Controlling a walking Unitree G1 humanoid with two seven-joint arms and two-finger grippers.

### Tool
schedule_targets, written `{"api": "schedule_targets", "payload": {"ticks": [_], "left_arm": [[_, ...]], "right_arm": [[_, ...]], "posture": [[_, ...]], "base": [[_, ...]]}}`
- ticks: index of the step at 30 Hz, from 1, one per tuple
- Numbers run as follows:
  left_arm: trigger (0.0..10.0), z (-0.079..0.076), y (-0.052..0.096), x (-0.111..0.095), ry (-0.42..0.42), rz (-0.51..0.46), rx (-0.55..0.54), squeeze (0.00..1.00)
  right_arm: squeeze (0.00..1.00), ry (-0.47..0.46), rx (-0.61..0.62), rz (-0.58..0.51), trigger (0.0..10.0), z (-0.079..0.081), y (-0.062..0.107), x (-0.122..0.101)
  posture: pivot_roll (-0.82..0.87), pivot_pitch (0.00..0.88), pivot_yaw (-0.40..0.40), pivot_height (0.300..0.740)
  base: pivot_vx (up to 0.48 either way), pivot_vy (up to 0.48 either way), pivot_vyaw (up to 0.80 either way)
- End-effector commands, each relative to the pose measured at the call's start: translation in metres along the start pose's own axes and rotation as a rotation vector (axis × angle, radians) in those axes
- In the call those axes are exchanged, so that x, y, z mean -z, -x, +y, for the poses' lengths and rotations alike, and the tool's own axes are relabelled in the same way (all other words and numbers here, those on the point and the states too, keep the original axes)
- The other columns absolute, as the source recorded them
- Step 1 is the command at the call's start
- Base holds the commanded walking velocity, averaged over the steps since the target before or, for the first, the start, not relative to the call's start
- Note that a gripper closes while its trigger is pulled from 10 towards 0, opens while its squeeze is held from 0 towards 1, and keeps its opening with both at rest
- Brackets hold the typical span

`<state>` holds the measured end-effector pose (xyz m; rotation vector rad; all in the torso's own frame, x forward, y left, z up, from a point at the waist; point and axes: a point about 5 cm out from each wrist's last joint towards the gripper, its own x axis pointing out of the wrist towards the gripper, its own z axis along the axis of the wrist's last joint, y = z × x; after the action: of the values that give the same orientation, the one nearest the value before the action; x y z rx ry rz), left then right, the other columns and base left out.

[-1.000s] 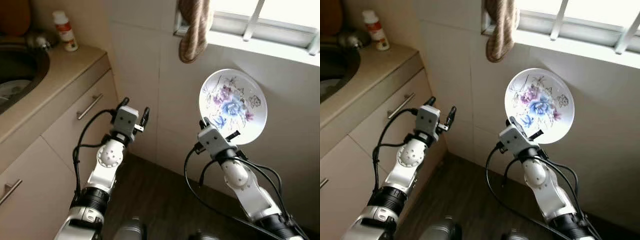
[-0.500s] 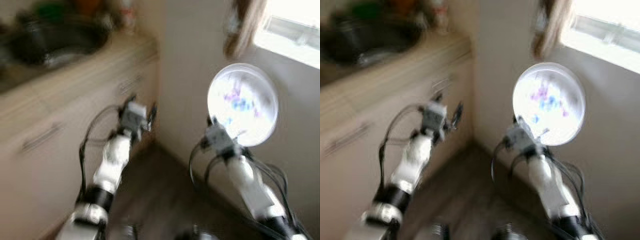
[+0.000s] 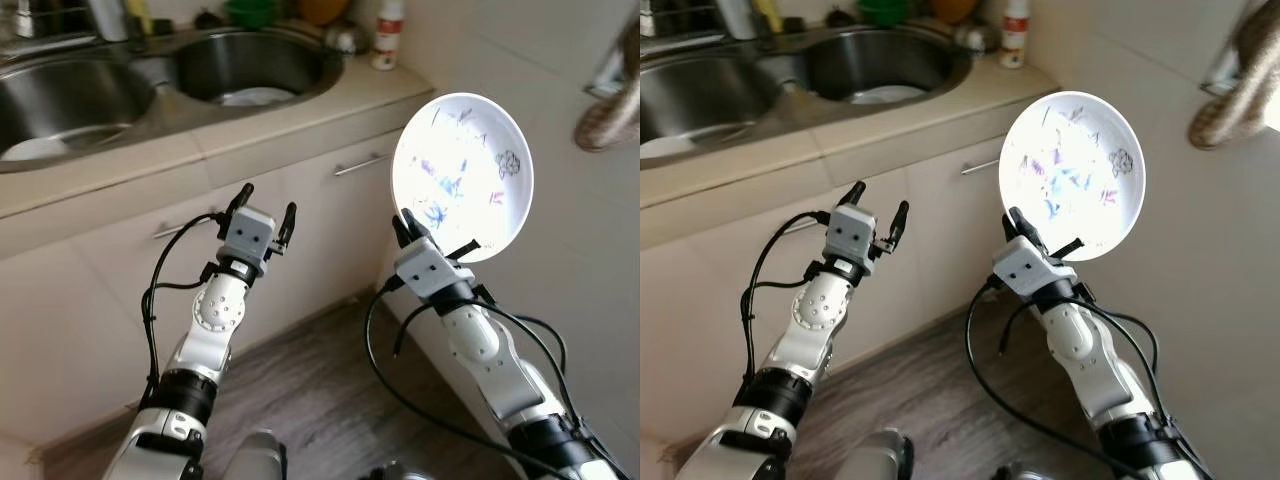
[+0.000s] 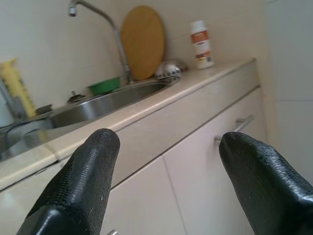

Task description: Kitchen organization

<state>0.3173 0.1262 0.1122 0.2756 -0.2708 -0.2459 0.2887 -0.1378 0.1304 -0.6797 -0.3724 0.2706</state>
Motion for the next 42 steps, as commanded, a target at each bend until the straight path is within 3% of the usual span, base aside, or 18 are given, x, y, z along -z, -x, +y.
{"api": "schedule_targets", "payload": {"ticks": [1,13,17,29,42], "left_arm": [[10.0,0.004,-0.003,-0.006,-0.014,-0.032,-0.015,0.0],[10.0,0.011,-0.004,-0.012,-0.008,-0.076,-0.046,0.0],[10.0,0.013,-0.006,-0.021,-0.012,-0.136,-0.056,0.0],[10.0,0.018,-0.007,-0.023,-0.018,-0.148,-0.083,0.0],[10.0,0.017,-0.008,-0.026,-0.016,-0.16,-0.08,0.0]], "right_arm": [[0.0,0.027,0.017,-0.072,0.0,-0.006,-0.007,-0.011],[0.0,0.044,0.015,-0.115,0.0,-0.012,-0.016,-0.017],[0.0,0.036,0.032,-0.15,0.0,-0.017,-0.02,-0.021],[0.0,0.042,0.059,-0.198,0.0,-0.027,-0.033,-0.029],[0.0,0.007,0.11,-0.228,0.0,-0.038,-0.041,-0.035]], "posture": [[0.07,0.0,-0.051,0.74],[0.07,0.0,-0.049,0.74],[0.07,0.0,-0.045,0.74],[0.08,0.0,-0.052,0.74],[0.08,0.0,-0.052,0.74]], "base": [[0.0,0.0,0.8],[0.0,0.0,0.8],[0.261,0.0,0.8],[0.368,0.0,0.06],[0.344,0.0,0.66]]}}
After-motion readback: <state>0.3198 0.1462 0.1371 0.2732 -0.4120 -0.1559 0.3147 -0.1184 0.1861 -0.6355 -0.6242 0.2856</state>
